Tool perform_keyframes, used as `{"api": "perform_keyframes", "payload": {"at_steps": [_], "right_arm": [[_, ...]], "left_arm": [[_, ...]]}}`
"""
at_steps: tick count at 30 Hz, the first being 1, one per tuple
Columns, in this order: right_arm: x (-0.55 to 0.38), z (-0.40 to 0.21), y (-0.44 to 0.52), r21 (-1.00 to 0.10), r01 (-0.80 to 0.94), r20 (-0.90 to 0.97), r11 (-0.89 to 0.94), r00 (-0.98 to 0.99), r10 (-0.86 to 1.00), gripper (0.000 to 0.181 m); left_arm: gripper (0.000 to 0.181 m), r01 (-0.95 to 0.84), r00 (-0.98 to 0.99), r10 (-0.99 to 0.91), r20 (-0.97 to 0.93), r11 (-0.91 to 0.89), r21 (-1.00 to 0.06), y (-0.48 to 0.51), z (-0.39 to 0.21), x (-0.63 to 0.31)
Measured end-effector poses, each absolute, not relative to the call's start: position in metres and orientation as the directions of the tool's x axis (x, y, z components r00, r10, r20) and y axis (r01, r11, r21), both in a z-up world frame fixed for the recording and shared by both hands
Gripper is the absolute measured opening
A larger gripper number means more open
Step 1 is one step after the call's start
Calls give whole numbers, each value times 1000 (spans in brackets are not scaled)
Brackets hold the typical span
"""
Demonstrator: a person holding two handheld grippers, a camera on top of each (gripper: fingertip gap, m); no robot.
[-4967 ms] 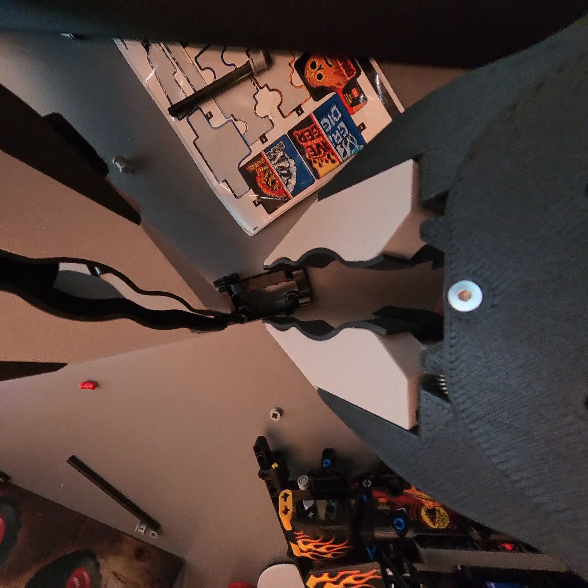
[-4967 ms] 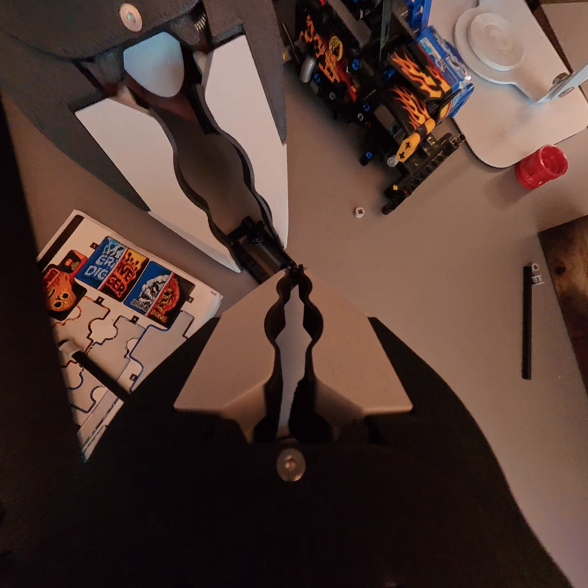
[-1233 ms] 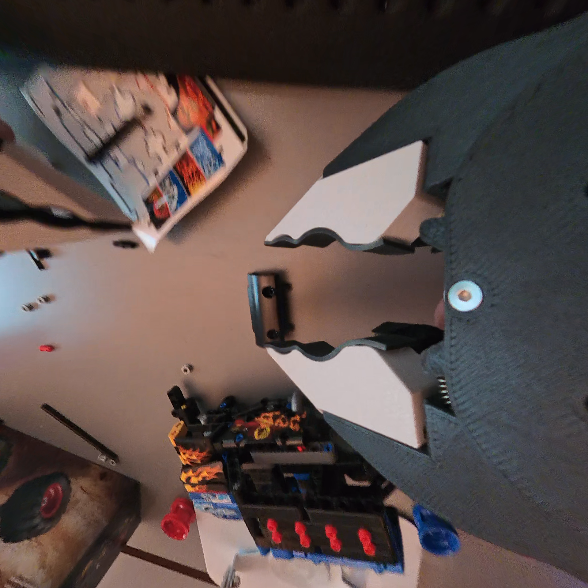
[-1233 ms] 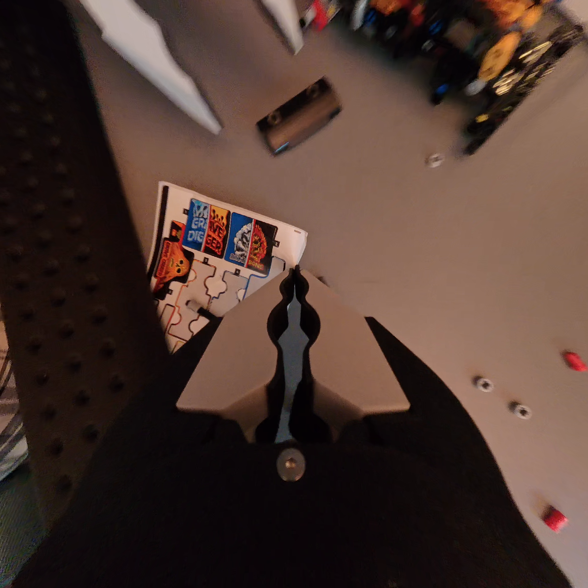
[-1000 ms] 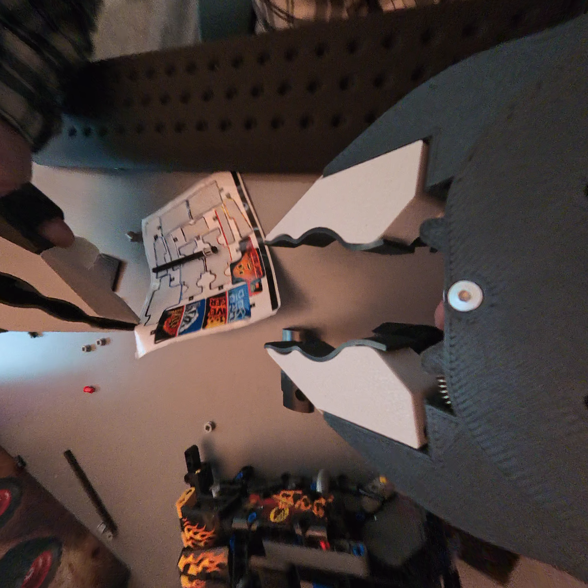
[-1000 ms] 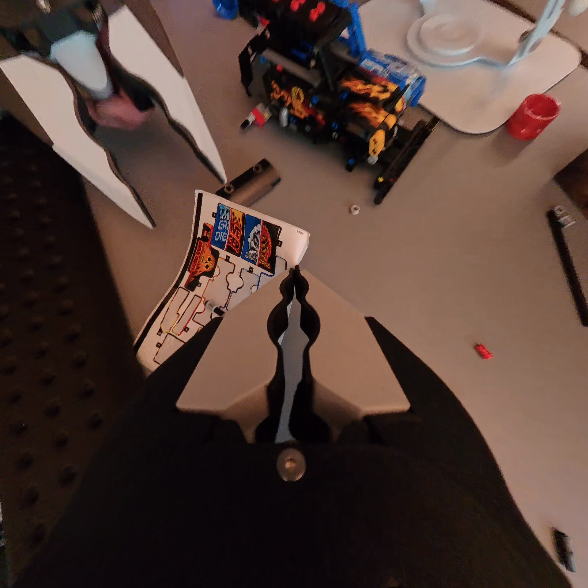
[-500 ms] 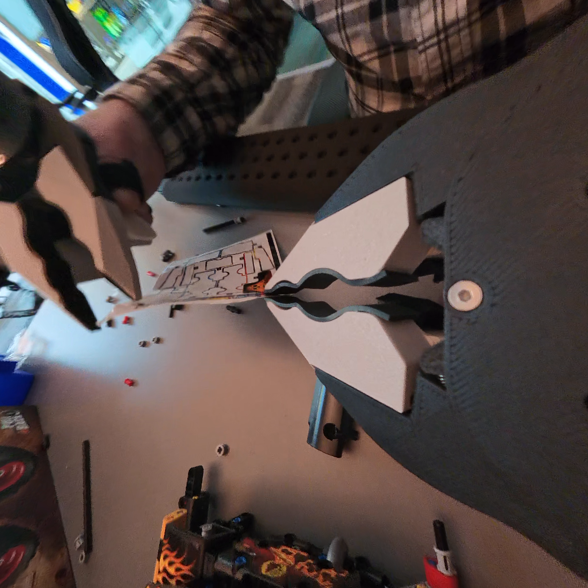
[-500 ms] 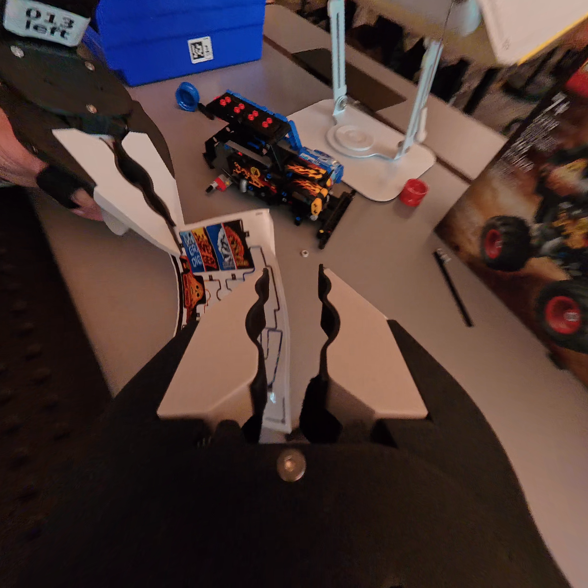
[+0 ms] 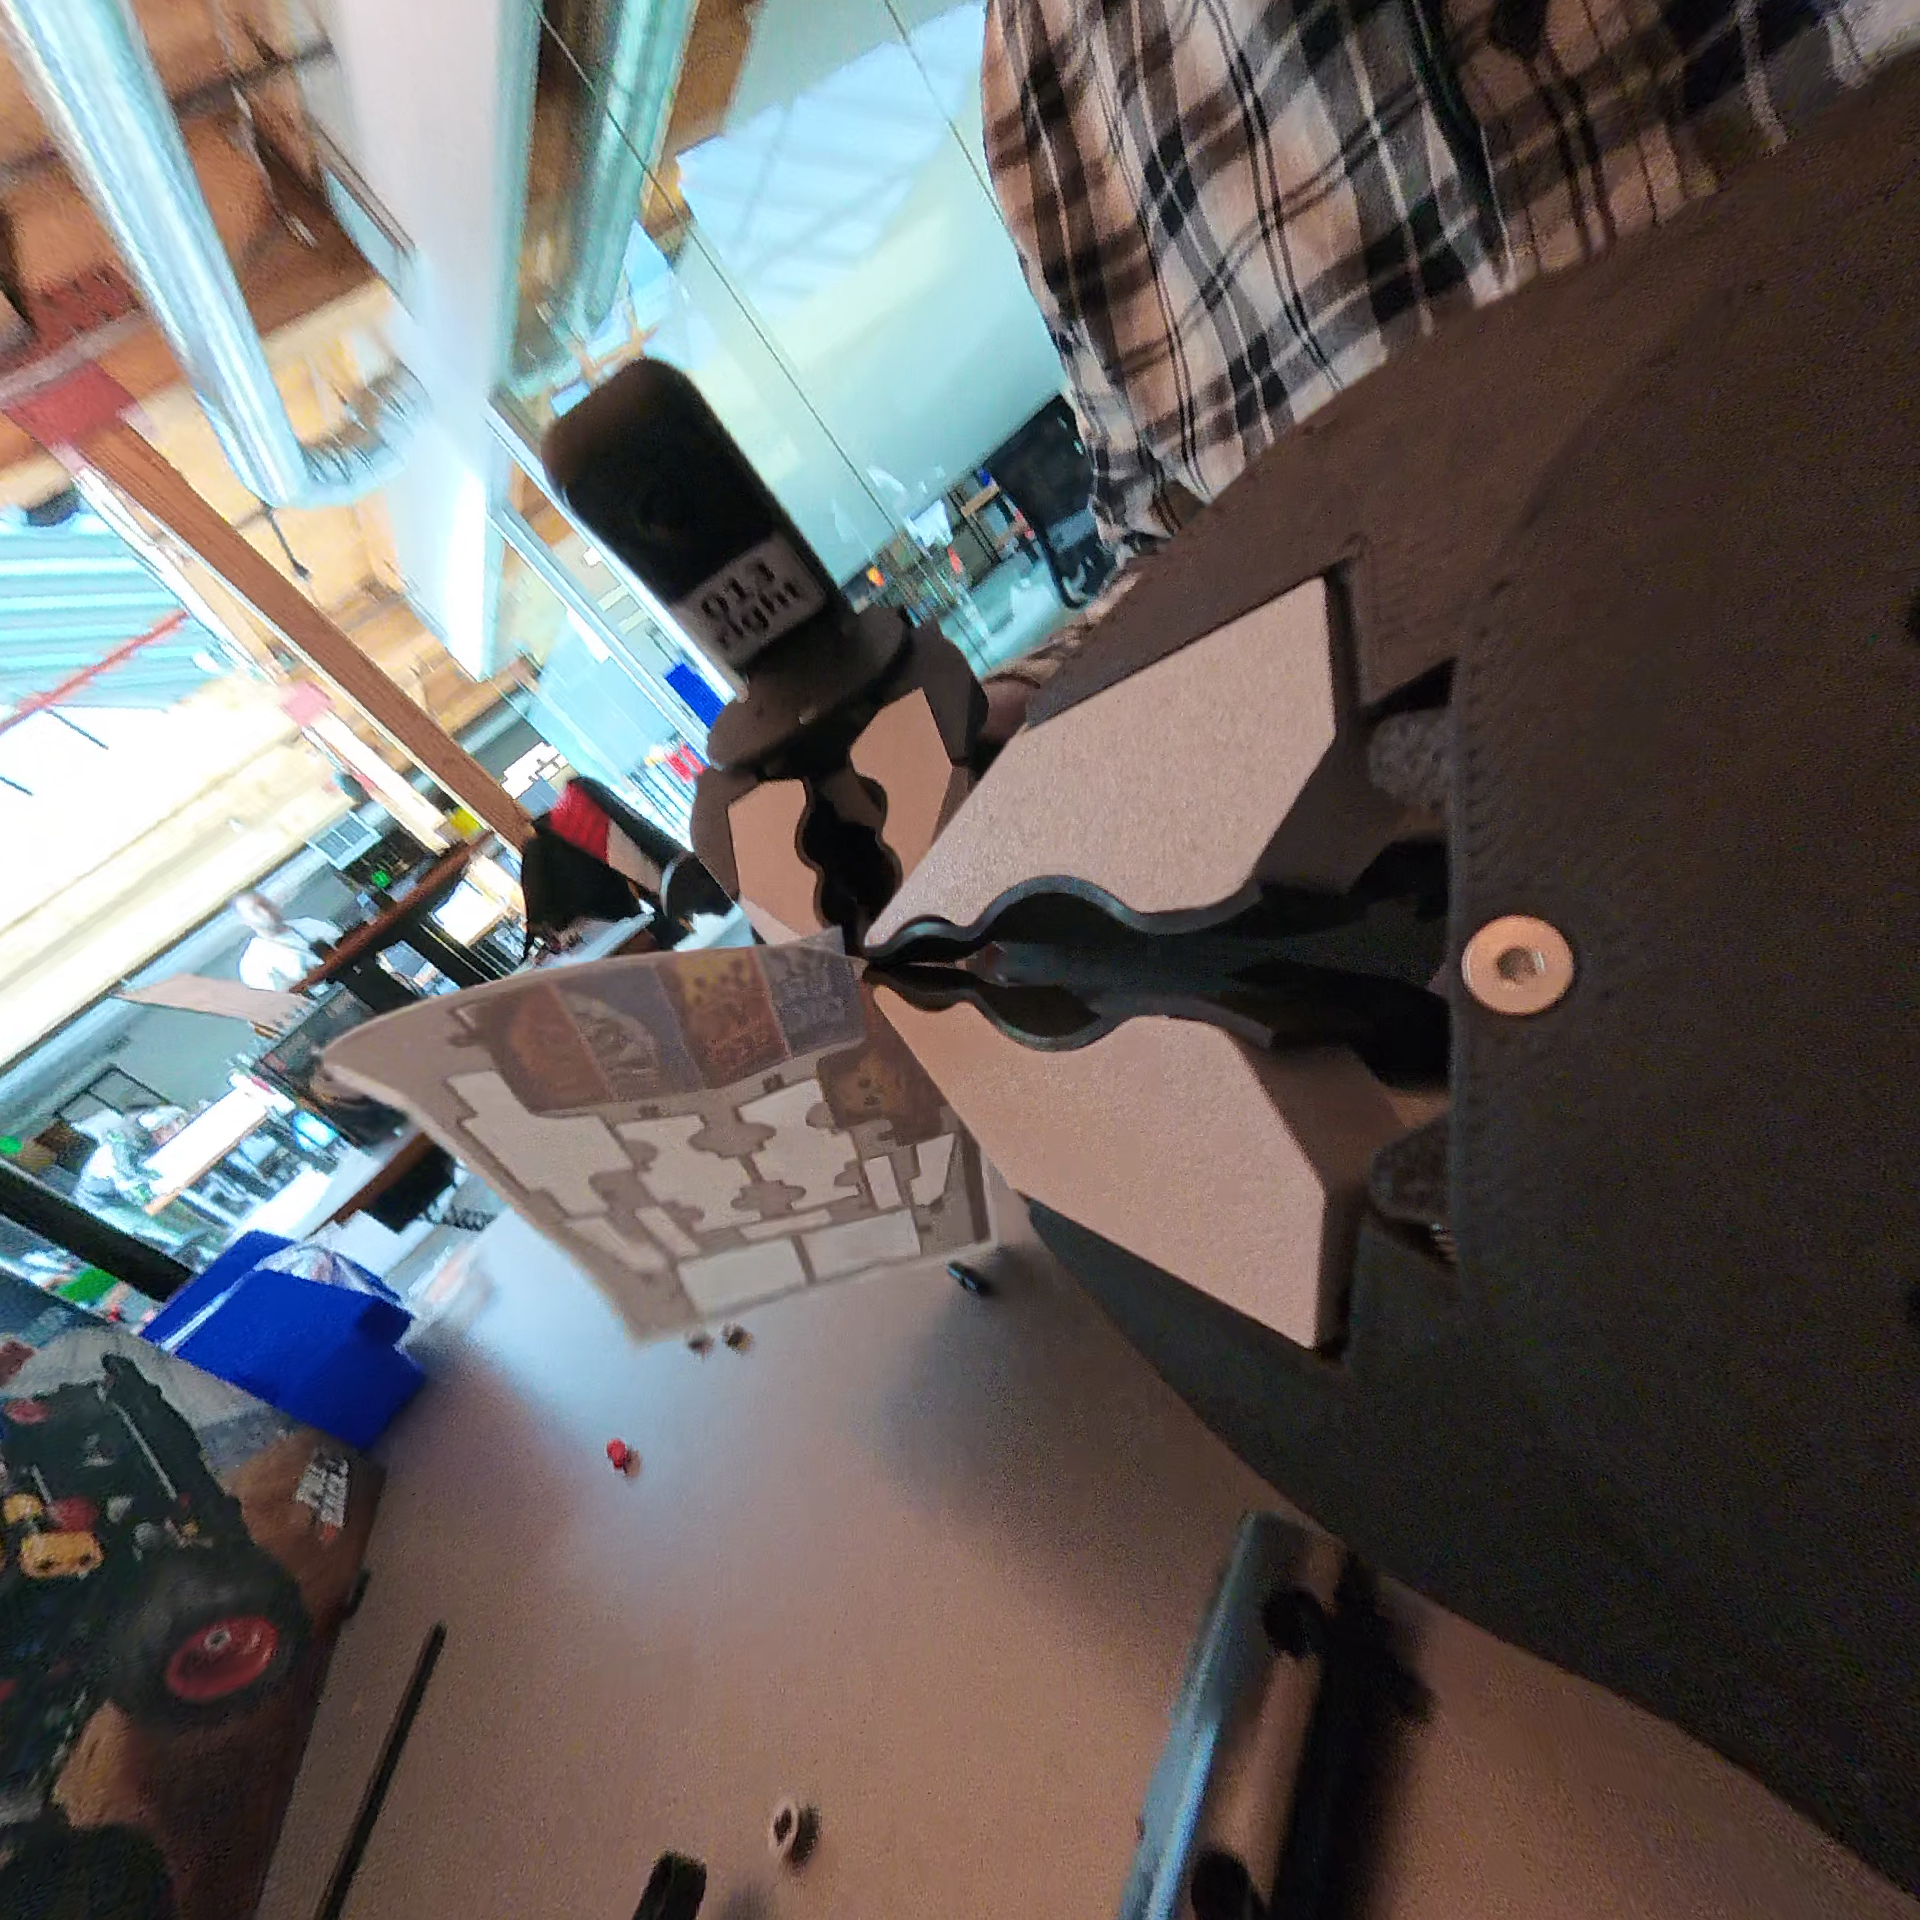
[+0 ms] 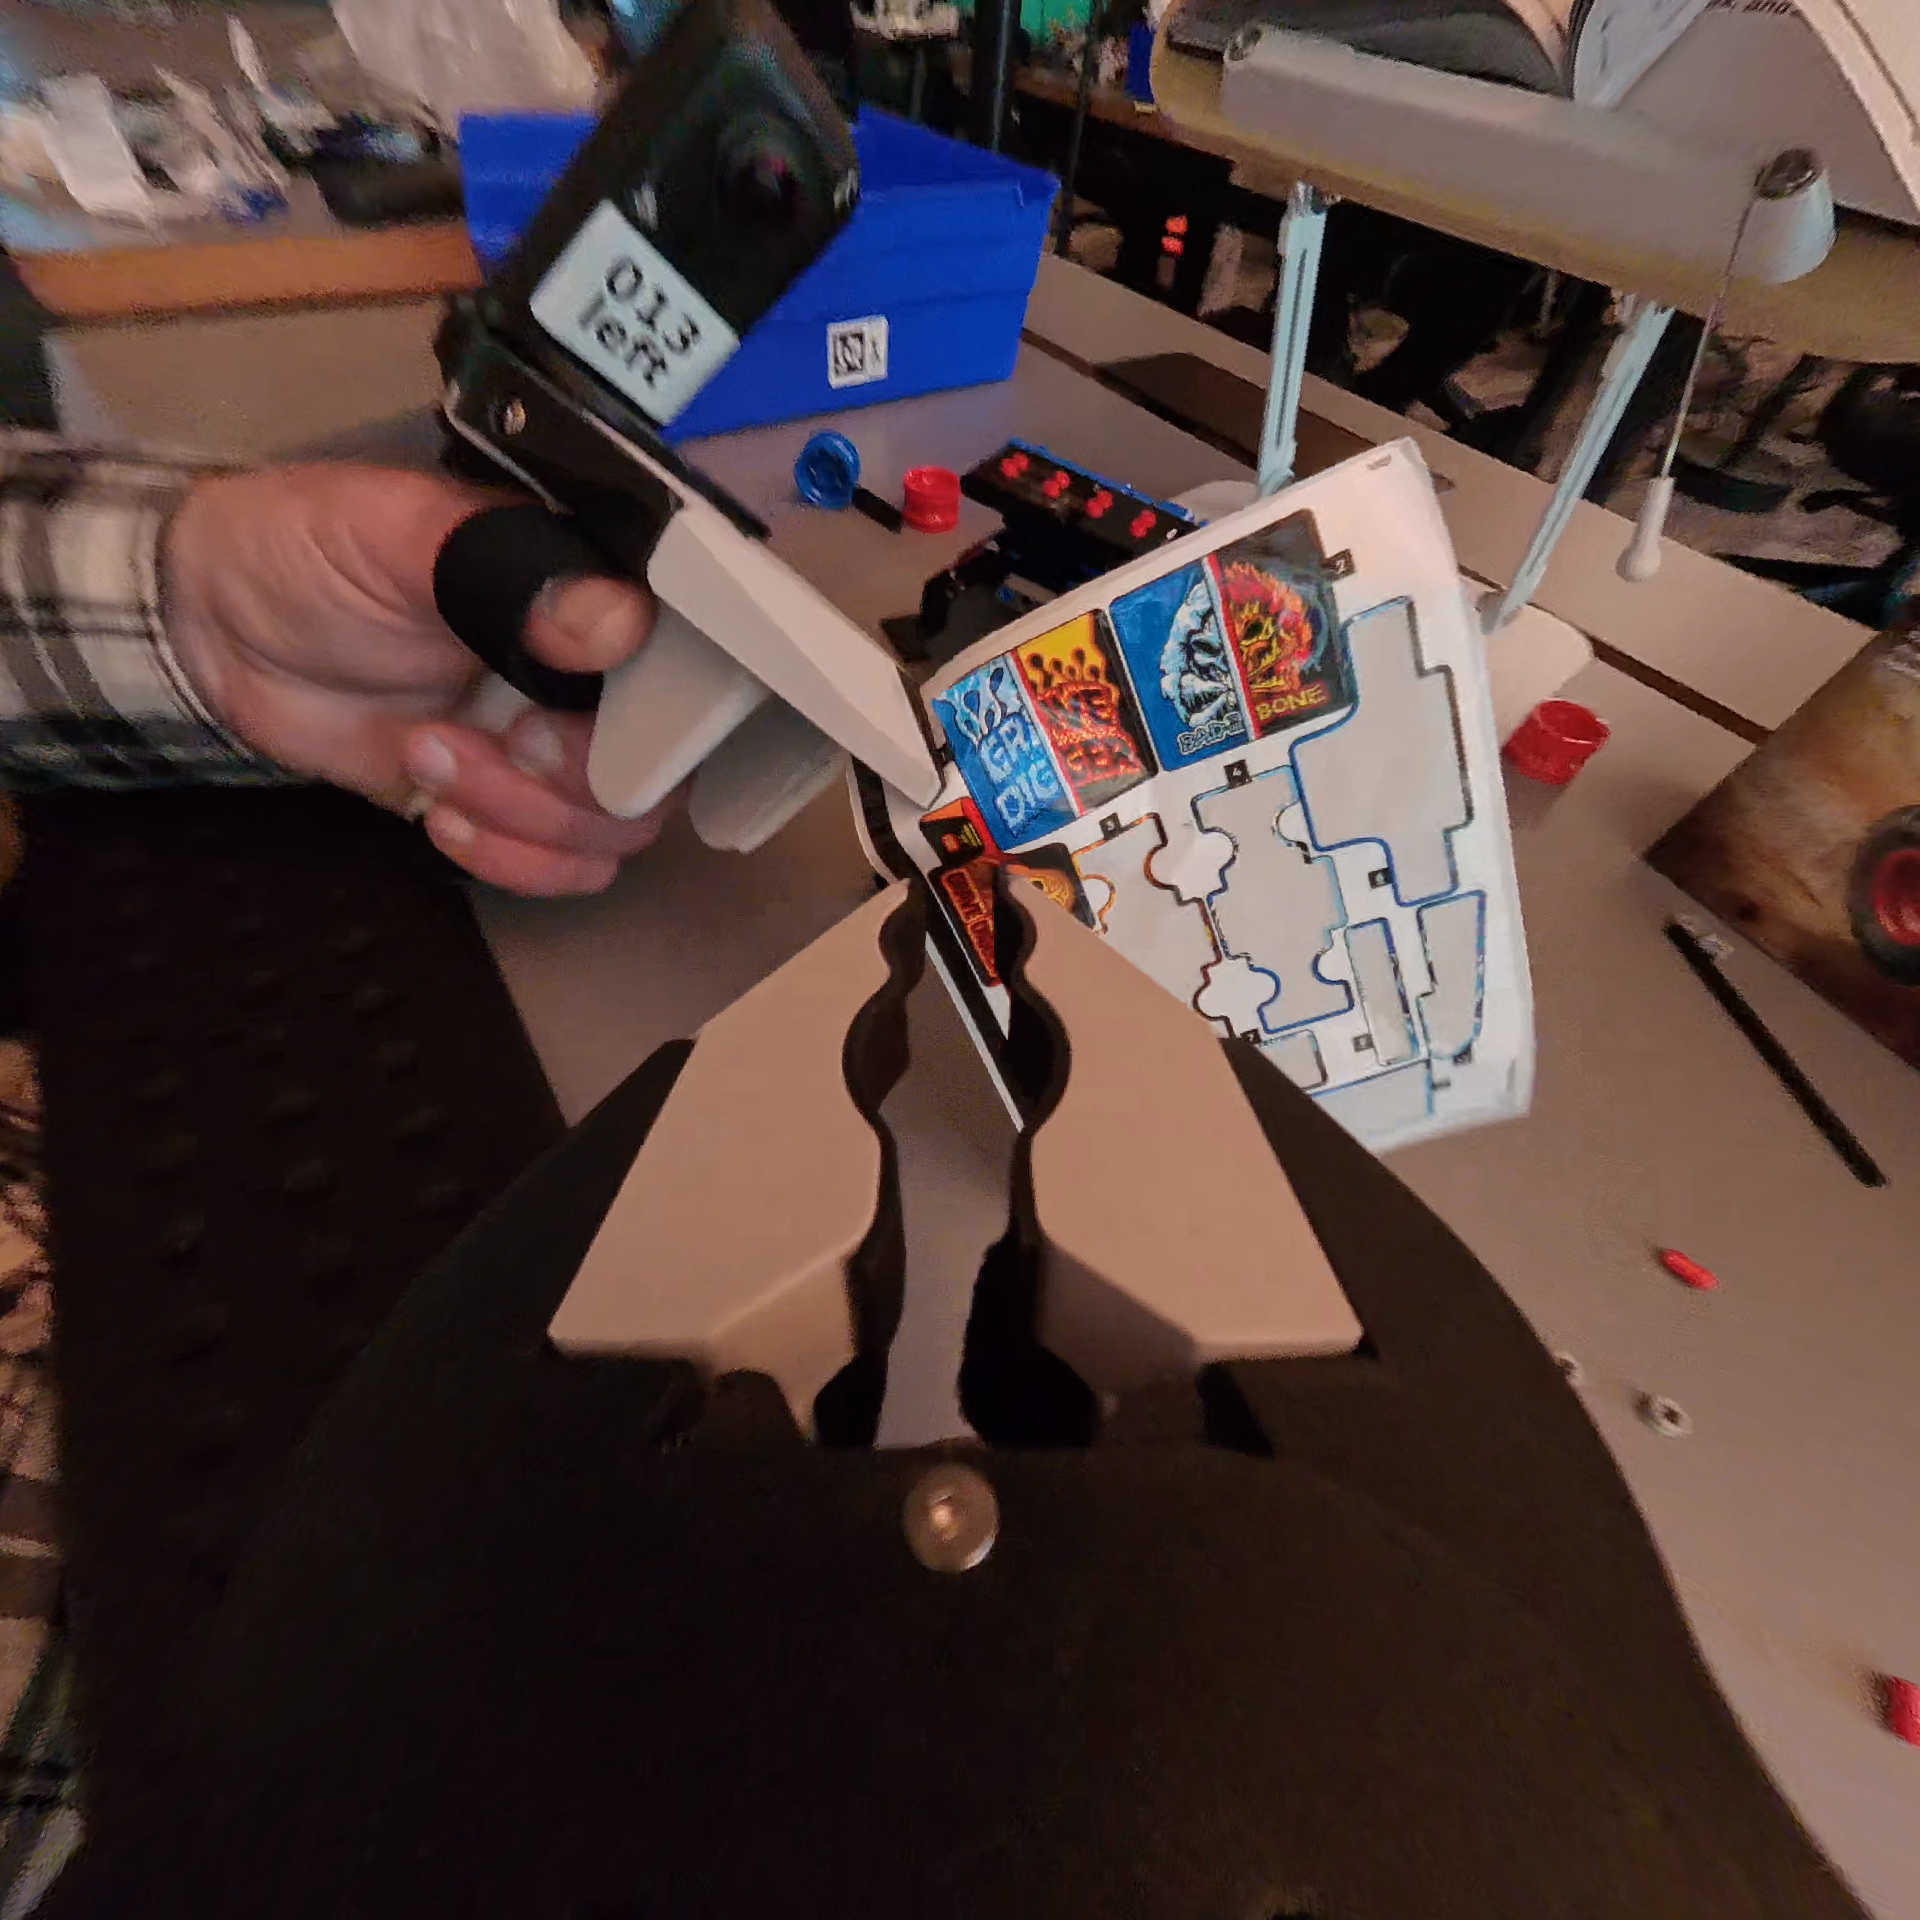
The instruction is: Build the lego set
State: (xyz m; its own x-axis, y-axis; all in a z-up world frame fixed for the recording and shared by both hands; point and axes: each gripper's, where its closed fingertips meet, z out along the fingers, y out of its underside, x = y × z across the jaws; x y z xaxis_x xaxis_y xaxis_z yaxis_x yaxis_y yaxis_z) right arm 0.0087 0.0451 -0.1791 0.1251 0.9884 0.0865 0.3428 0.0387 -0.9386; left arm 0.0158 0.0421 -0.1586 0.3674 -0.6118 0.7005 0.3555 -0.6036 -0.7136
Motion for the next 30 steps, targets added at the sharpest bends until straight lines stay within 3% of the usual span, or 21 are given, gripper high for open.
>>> {"api": "perform_keyframes", "payload": {"at_steps": [5, 17, 30], "right_arm": [[10, -164, 41, -970, 244, 5, -14, 77, 997, 5], [15, -138, 34, -979, 55, -200, -198, -34, 979, 7], [22, -121, 19, -947, -20, -307, -319, -223, 925, 3]], "left_arm": [[0, 452, 265, -611, 746, -604, -656, 41, -147, 18], [0, 499, 160, -656, 737, -591, -634, 37, -133, 25], [0, 488, 61, -724, 687, -579, -653, 22, -116, 33]]}}
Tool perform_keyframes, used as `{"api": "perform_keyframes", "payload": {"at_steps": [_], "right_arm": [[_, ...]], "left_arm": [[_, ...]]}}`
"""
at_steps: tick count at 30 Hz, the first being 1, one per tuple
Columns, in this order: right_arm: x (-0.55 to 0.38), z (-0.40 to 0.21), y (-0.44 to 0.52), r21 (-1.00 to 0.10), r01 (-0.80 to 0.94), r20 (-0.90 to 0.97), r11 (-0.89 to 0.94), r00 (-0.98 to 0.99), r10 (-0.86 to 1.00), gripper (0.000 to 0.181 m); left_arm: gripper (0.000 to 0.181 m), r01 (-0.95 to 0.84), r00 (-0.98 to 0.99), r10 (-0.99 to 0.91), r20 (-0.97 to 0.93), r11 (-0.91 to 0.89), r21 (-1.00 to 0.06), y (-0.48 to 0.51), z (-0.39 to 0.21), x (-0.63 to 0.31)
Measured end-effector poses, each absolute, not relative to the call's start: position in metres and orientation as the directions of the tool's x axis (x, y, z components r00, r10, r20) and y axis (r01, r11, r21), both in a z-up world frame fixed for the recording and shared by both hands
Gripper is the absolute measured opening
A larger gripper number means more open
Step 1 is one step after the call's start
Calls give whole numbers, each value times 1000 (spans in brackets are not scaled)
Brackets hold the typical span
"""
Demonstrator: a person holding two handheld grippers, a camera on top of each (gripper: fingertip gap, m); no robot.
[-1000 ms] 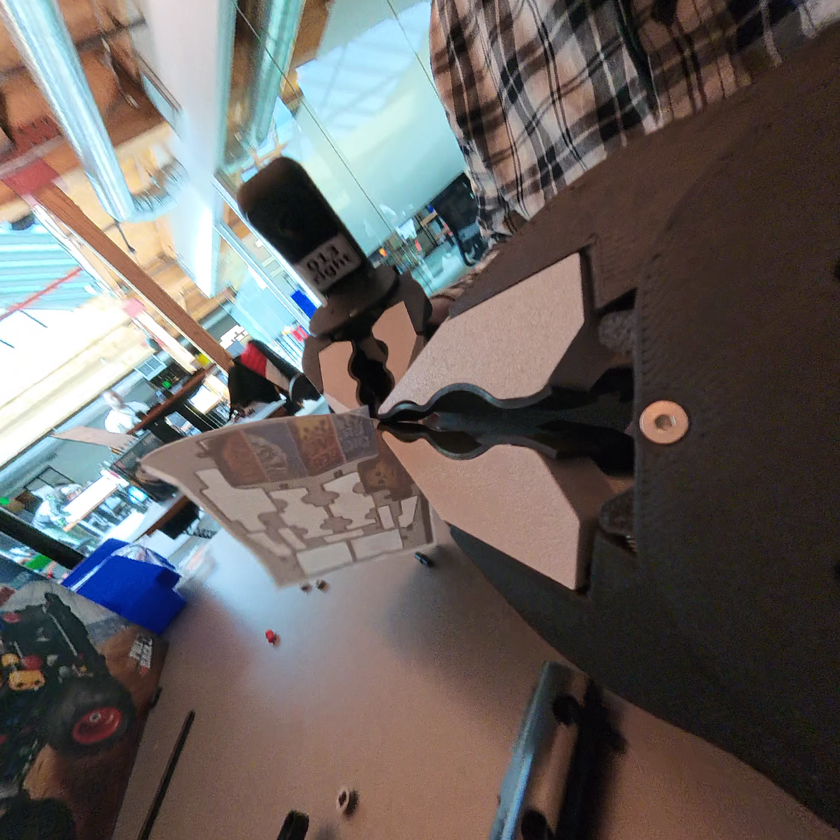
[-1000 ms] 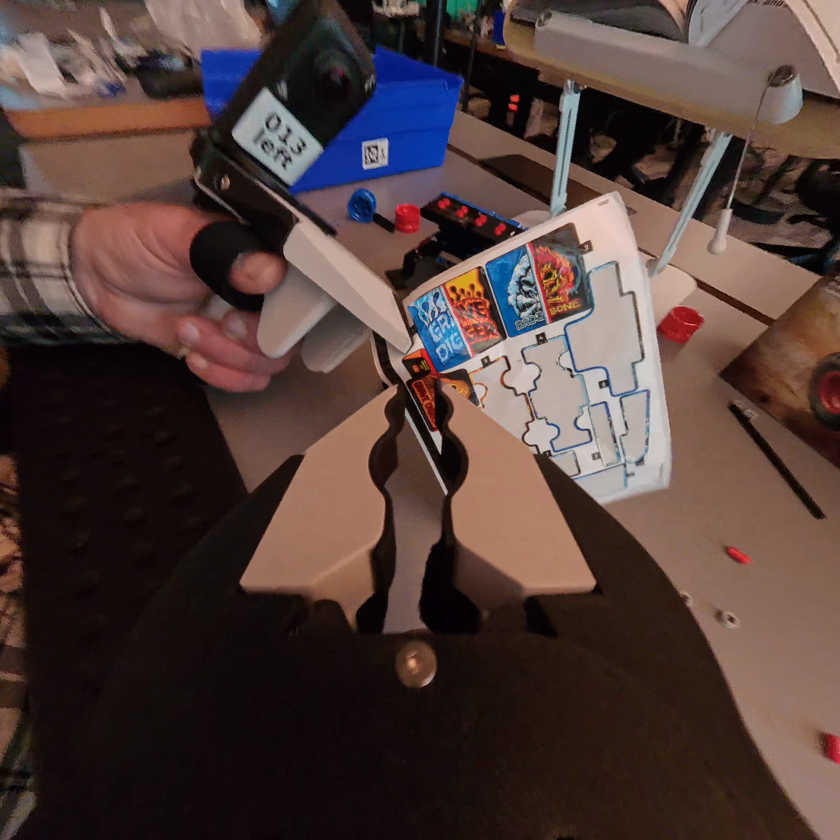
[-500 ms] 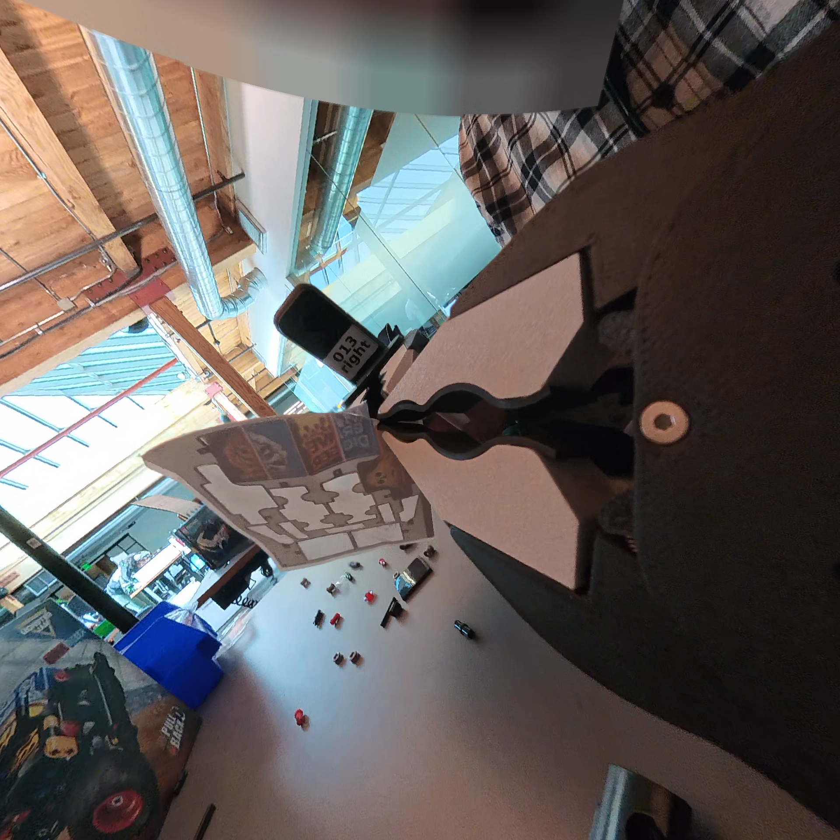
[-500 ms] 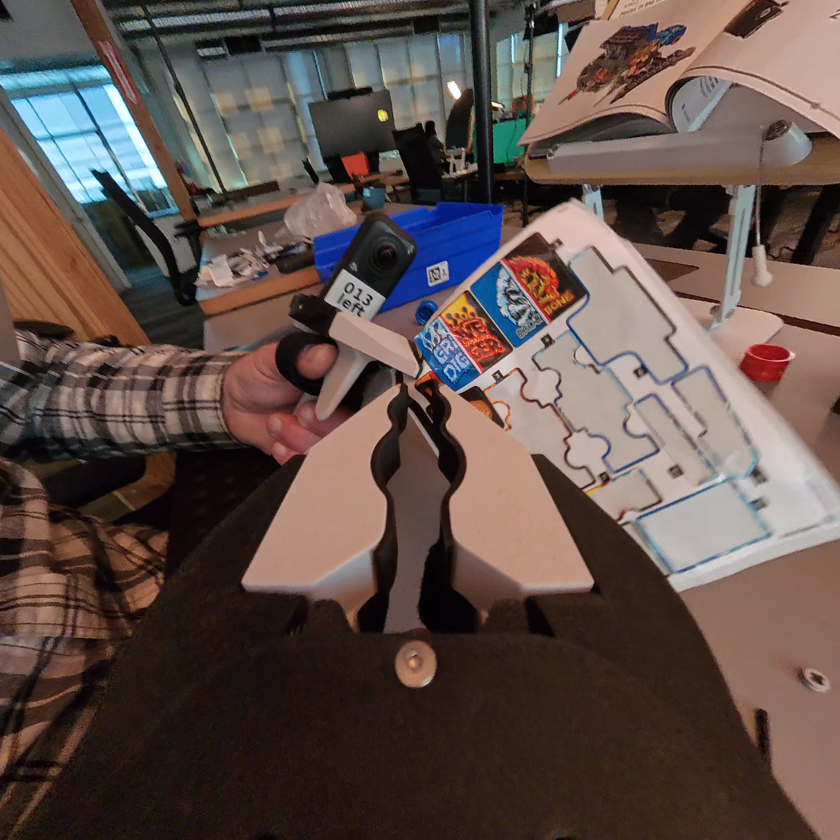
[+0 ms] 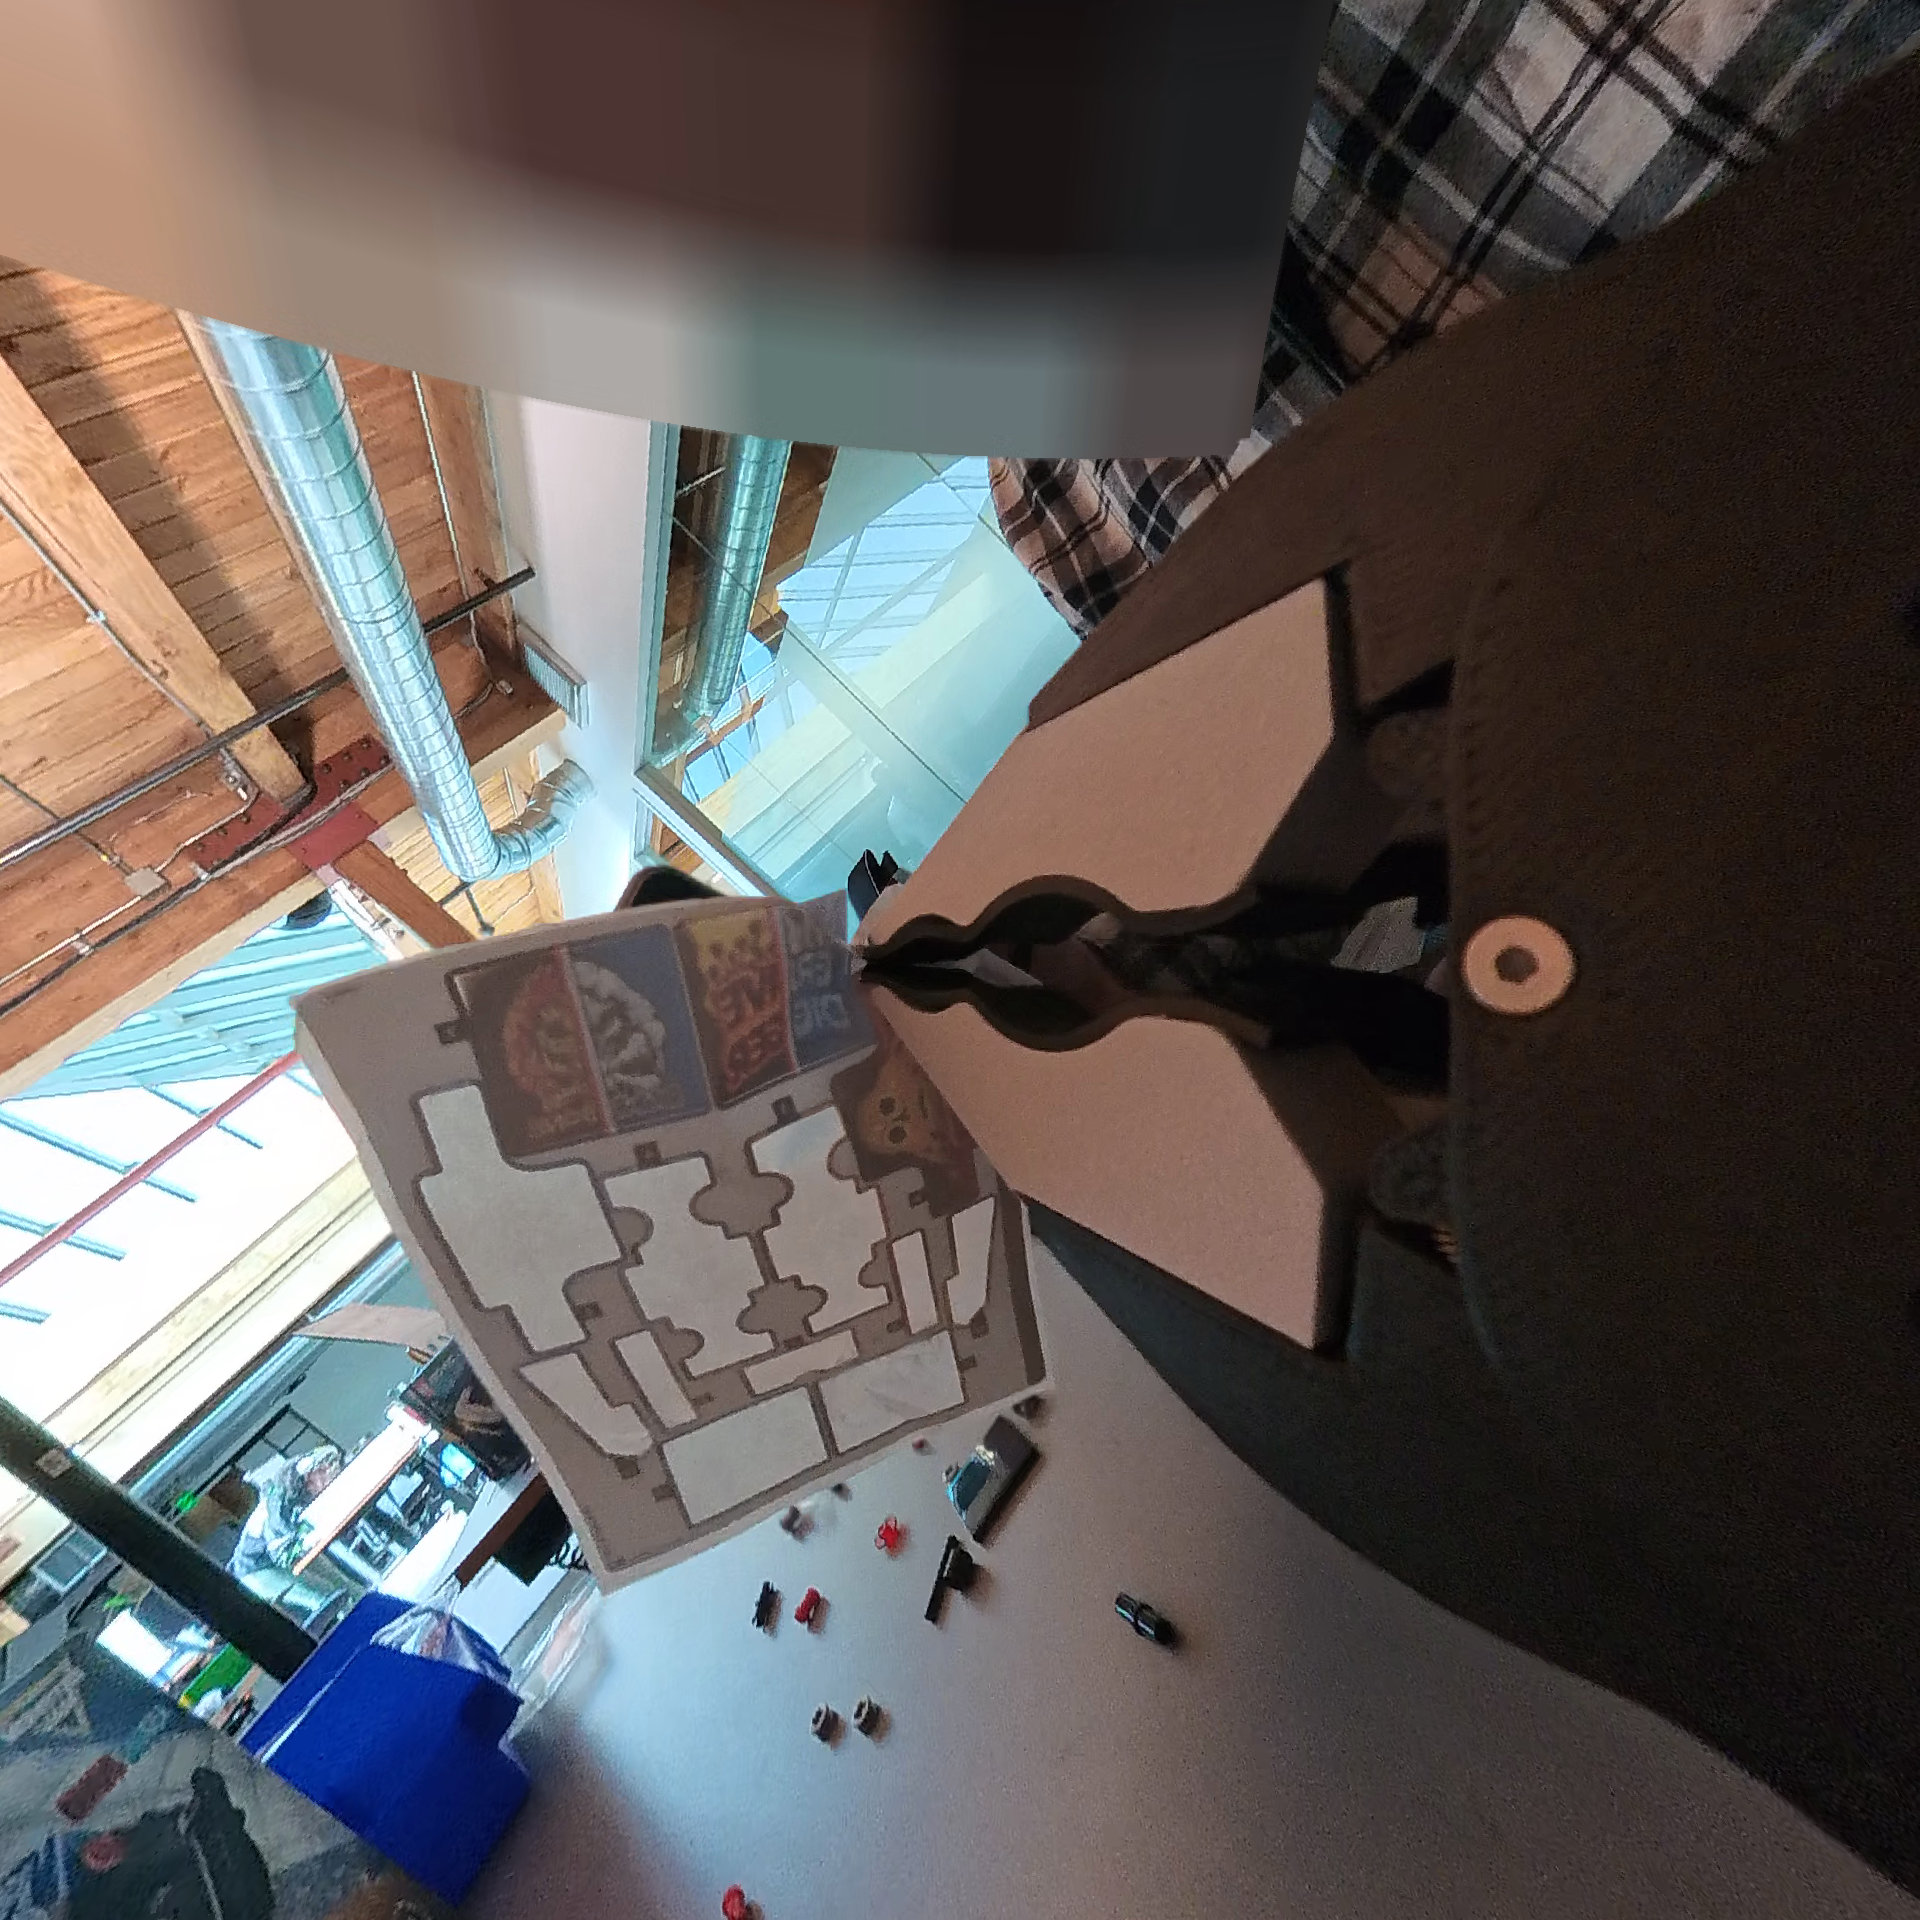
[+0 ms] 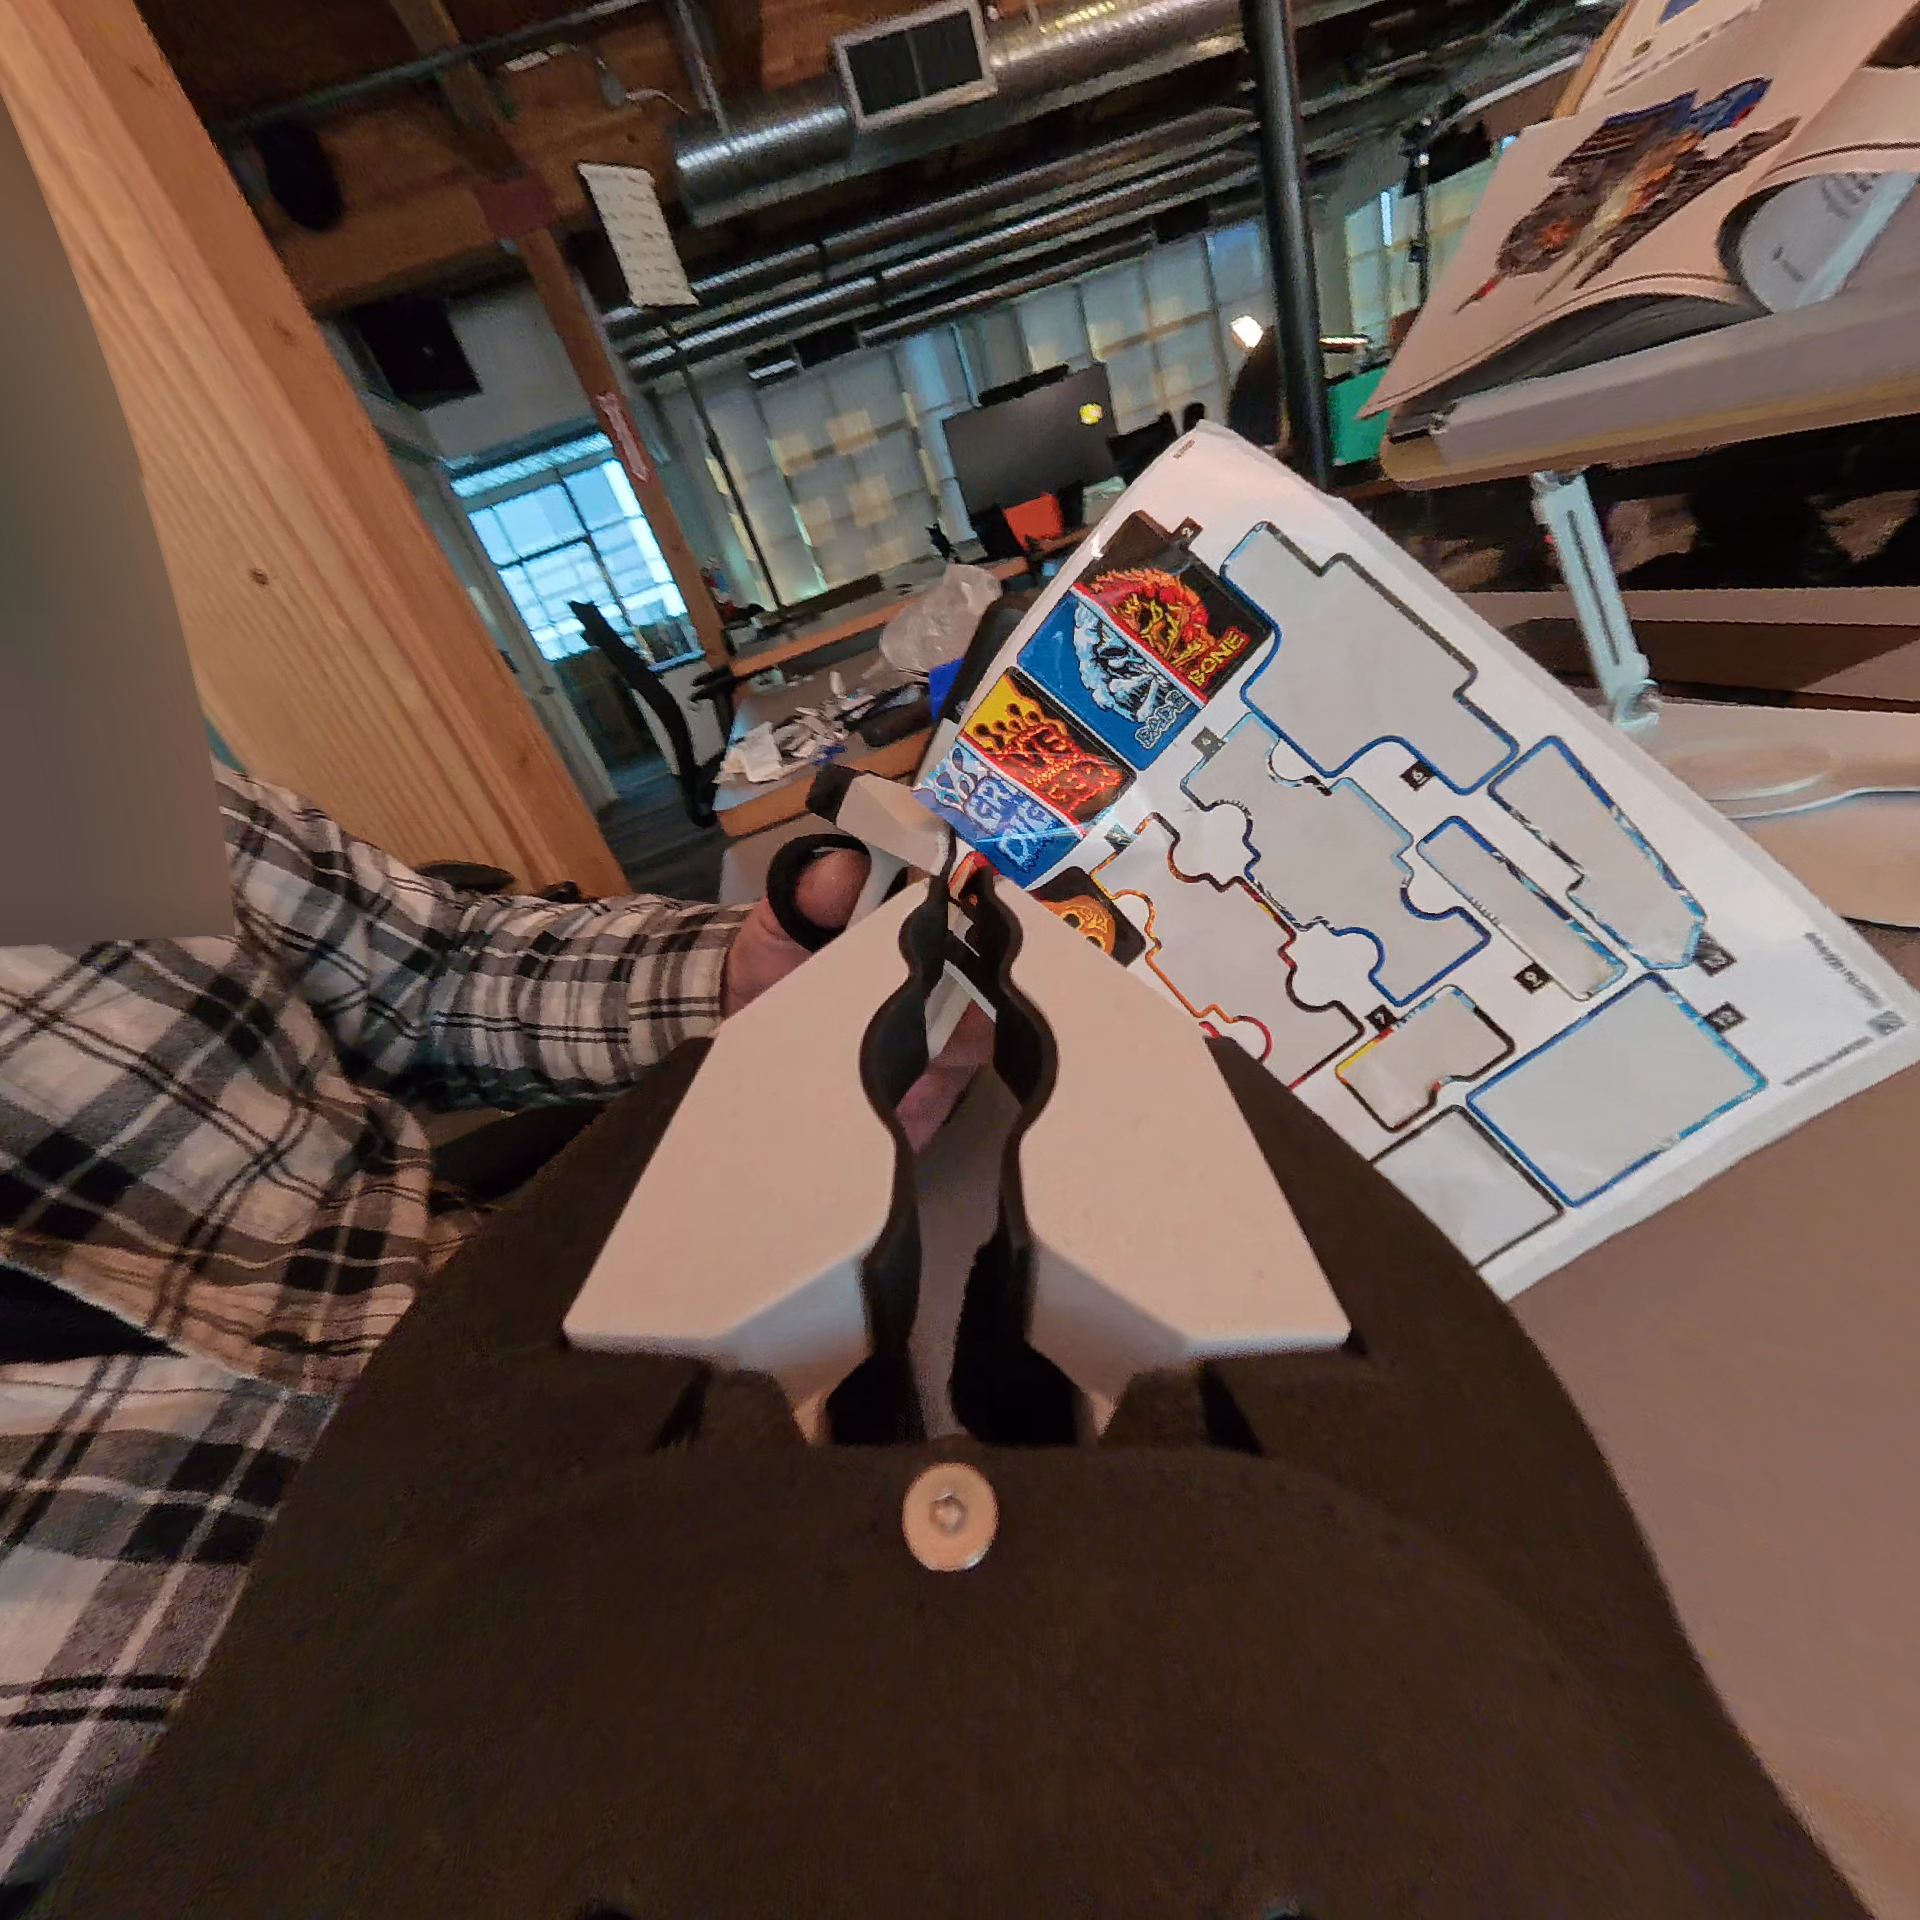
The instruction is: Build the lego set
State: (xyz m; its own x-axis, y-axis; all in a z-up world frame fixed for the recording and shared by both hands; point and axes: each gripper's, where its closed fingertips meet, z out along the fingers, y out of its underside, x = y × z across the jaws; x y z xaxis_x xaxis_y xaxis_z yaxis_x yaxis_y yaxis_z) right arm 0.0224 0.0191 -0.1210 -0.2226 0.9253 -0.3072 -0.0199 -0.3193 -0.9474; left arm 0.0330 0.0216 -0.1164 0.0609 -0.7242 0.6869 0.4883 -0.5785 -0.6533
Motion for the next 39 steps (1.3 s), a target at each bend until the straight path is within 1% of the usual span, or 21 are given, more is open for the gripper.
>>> {"api": "perform_keyframes", "payload": {"at_steps": [10, 14, 25, 39], "right_arm": [[32, -109, 1, -902, -43, -374, -430, -421, 827, 2], [35, -107, -3, -890, -40, -382, -453, -477, 792, 1], [37, -106, -4, -877, -42, -399, -479, -492, 774, 0], [37, -107, -7, -890, -46, -374, -454, -497, 783, 0]], "left_arm": [[0, 451, -24, -772, 635, -576, -682, 2, -105, 40], [0, 436, -16, -794, 608, -553, -710, -3, -103, 43], [0, 424, 26, -816, 577, -514, -746, -5, -103, 43], [0, 371, 72, -848, 525, -465, -803, -9, -105, 42]]}}
